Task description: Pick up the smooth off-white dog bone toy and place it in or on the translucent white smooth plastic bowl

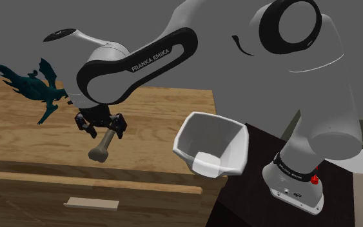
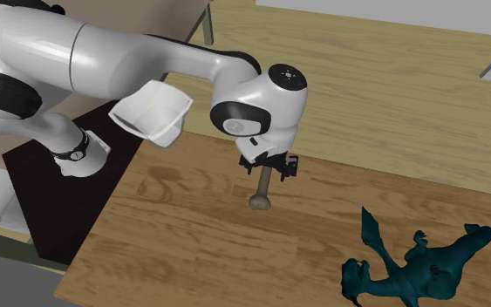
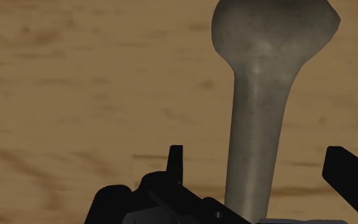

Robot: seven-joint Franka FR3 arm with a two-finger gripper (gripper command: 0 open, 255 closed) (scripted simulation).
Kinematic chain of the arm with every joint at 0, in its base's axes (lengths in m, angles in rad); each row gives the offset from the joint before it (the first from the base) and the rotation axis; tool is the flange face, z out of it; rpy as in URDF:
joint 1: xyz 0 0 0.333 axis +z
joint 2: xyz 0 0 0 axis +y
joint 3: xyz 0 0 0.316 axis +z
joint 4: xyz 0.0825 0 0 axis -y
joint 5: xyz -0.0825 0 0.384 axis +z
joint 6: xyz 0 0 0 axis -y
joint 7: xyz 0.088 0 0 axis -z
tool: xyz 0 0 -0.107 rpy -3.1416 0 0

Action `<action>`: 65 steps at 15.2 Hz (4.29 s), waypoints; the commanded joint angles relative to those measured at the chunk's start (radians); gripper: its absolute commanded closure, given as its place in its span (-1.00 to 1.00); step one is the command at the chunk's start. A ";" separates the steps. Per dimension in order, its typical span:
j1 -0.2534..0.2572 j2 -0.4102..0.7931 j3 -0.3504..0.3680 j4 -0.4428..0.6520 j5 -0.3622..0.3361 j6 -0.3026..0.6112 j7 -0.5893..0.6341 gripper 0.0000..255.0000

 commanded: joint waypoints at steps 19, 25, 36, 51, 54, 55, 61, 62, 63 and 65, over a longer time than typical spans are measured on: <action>0.001 -0.029 0.013 0.051 0.021 -0.075 -0.016 1.00; 0.006 -0.046 0.021 0.108 0.034 -0.144 -0.029 1.00; 0.033 -0.055 0.028 0.249 0.046 -0.285 -0.051 1.00; 0.137 0.012 0.012 0.582 0.016 -0.535 -0.085 1.00; 0.095 -0.054 0.031 0.487 0.043 -0.508 -0.075 1.00; 0.046 -0.120 0.050 0.378 0.074 -0.467 -0.067 1.00; -0.145 -0.462 0.109 -0.067 0.271 -0.310 -0.104 1.00; -0.164 -0.517 0.111 -0.123 0.307 -0.294 -0.120 1.00; -0.180 -0.573 0.110 -0.177 0.344 -0.281 -0.137 1.00; -0.199 -0.683 0.098 -0.276 0.417 -0.262 -0.176 1.00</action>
